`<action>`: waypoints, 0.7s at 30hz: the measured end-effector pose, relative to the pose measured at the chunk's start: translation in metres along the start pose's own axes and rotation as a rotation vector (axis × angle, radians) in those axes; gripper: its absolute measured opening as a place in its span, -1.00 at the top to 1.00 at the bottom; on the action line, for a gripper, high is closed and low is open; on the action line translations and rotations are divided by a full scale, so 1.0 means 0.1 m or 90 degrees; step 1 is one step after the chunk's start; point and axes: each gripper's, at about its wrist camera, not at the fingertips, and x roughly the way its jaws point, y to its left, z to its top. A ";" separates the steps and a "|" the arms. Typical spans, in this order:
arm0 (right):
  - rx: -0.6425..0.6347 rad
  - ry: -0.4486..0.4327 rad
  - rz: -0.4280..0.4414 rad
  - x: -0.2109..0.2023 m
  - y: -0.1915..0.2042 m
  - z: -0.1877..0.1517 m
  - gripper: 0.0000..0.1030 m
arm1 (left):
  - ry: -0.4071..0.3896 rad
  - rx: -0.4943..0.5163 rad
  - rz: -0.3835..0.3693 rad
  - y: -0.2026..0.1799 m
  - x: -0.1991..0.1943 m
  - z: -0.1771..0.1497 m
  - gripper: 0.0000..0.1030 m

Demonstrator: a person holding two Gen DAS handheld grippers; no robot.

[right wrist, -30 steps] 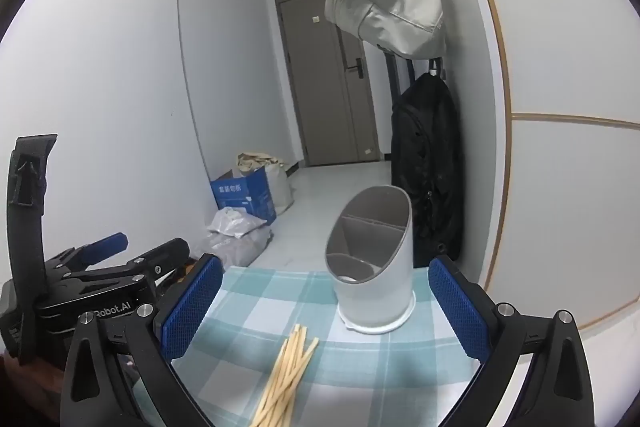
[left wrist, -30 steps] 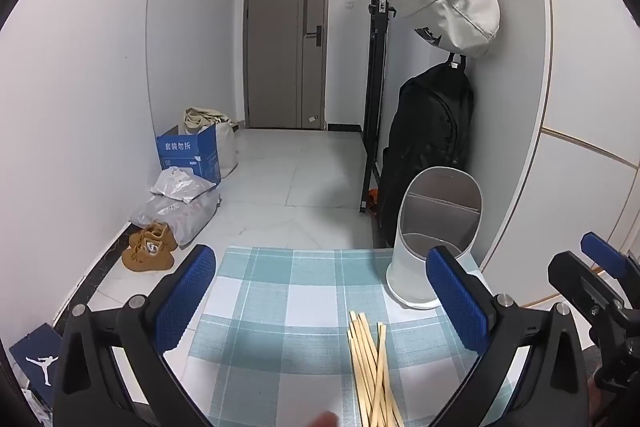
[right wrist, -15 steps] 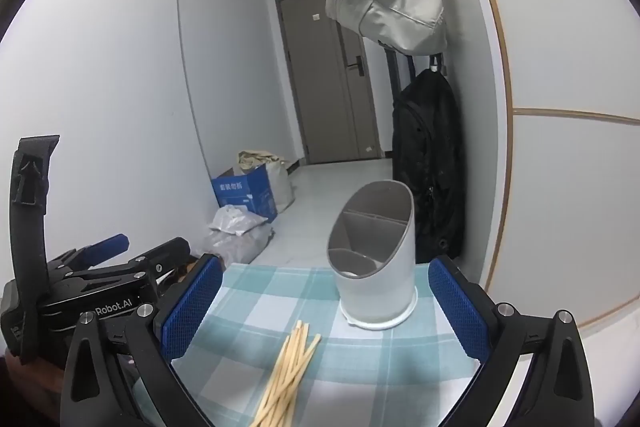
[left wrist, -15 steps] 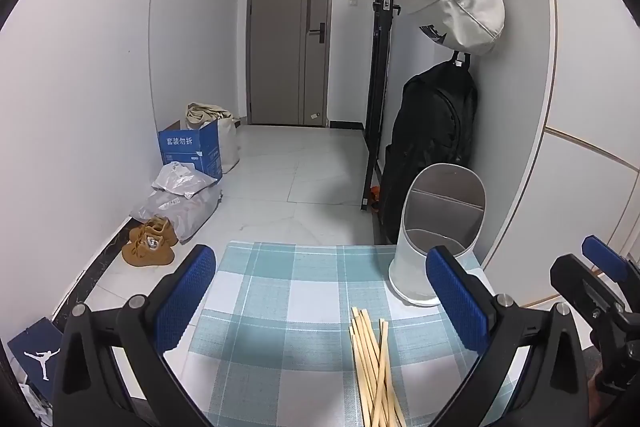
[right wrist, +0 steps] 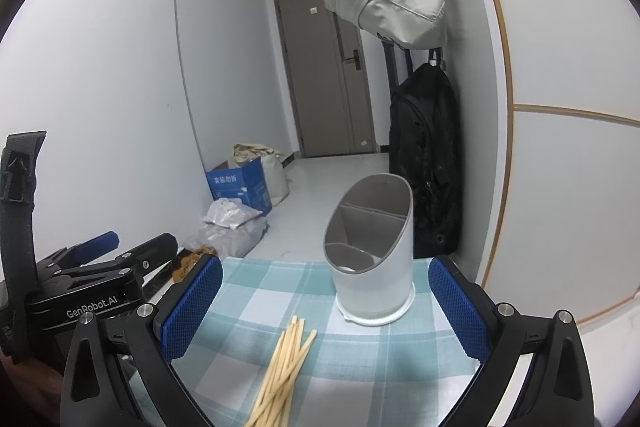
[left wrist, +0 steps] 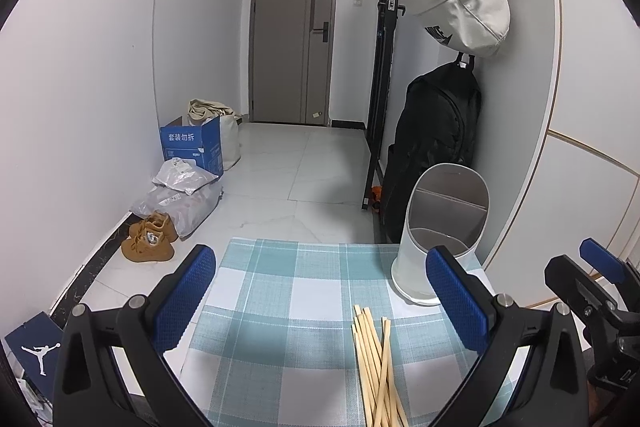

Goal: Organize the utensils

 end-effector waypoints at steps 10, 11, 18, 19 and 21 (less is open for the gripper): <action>0.000 0.002 0.000 0.01 0.01 0.01 -1.00 | -0.002 -0.005 0.004 0.01 -0.01 -0.01 -0.98; -0.001 0.002 0.001 0.01 0.01 0.01 -1.00 | -0.002 -0.004 0.004 0.01 0.00 -0.01 -0.98; 0.001 0.003 0.005 0.02 0.02 0.02 -1.00 | 0.006 -0.003 0.002 0.03 0.01 0.00 -0.98; 0.002 0.005 0.005 0.03 0.02 0.02 -1.00 | 0.006 -0.003 0.004 0.02 0.02 0.01 -0.98; 0.004 0.005 0.007 0.02 0.01 0.02 -1.00 | 0.006 -0.005 0.005 0.03 0.02 0.01 -0.98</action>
